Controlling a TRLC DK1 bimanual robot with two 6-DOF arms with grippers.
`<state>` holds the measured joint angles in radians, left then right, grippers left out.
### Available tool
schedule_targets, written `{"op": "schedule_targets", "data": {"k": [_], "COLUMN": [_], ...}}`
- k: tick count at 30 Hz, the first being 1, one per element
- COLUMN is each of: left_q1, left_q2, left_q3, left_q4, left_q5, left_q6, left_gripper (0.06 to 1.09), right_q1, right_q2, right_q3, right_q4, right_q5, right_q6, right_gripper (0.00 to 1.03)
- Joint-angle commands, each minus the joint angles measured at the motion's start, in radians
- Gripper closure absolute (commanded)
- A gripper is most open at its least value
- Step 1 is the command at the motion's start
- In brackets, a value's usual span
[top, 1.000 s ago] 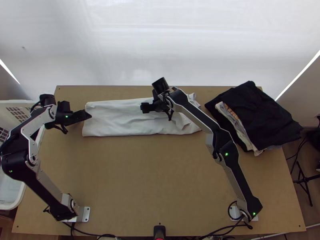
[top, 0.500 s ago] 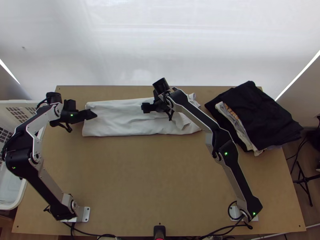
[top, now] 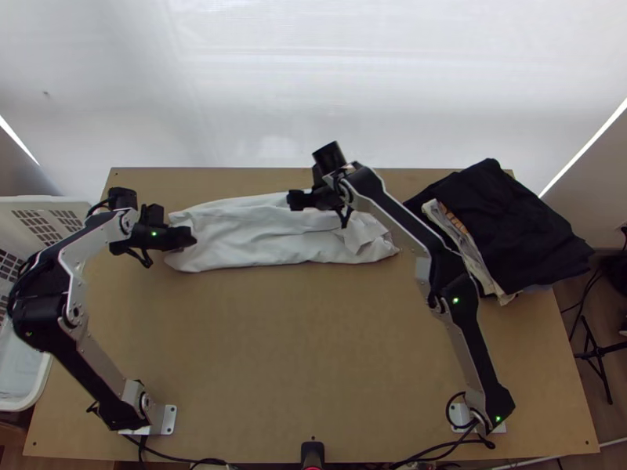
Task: Fold the t-shirt
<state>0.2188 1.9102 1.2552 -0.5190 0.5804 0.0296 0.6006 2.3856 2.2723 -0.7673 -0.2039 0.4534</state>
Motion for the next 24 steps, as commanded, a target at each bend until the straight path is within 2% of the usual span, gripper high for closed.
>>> {"op": "schedule_targets", "data": {"k": [1,5,9,14,16,19,24], "left_q1": [0.142,0.307,0.487,0.599,0.617,0.583,0.349], "left_q2": [-0.189,-0.287,-0.293,-0.293,-0.298,-0.341,-0.468], "left_q3": [-0.097,-0.157,-0.129,-0.128,-0.114,-0.068,0.024], "left_q4": [-0.092,-0.165,-0.256,-0.279,-0.292,-0.401,-0.461], "left_q5": [0.015,0.019,0.022,-0.014,-0.034,-0.036,-0.037], "left_q6": [0.093,0.214,0.334,0.435,0.443,0.434,0.283], "left_gripper": [1.05,1.05,1.05,1.05,1.05,1.05,1.05], "right_q1": [-0.062,-0.105,-0.134,-0.137,-0.136,-0.134,-0.137], "right_q2": [-0.134,-0.204,-0.267,-0.335,-0.359,-0.396,-0.457], "right_q3": [-0.105,-0.191,-0.275,-0.355,-0.378,-0.407,-0.478], "right_q4": [-0.018,-0.020,-0.006,0.017,0.022,0.029,0.048], "right_q5": [0.000,0.000,-0.002,-0.002,-0.002,-0.002,-0.002], "right_q6": [0.002,-0.002,-0.007,-0.007,-0.007,-0.005,-0.005], "right_gripper": [0.14,0.14,0.14,0.14,0.14,0.14,0.14]}}
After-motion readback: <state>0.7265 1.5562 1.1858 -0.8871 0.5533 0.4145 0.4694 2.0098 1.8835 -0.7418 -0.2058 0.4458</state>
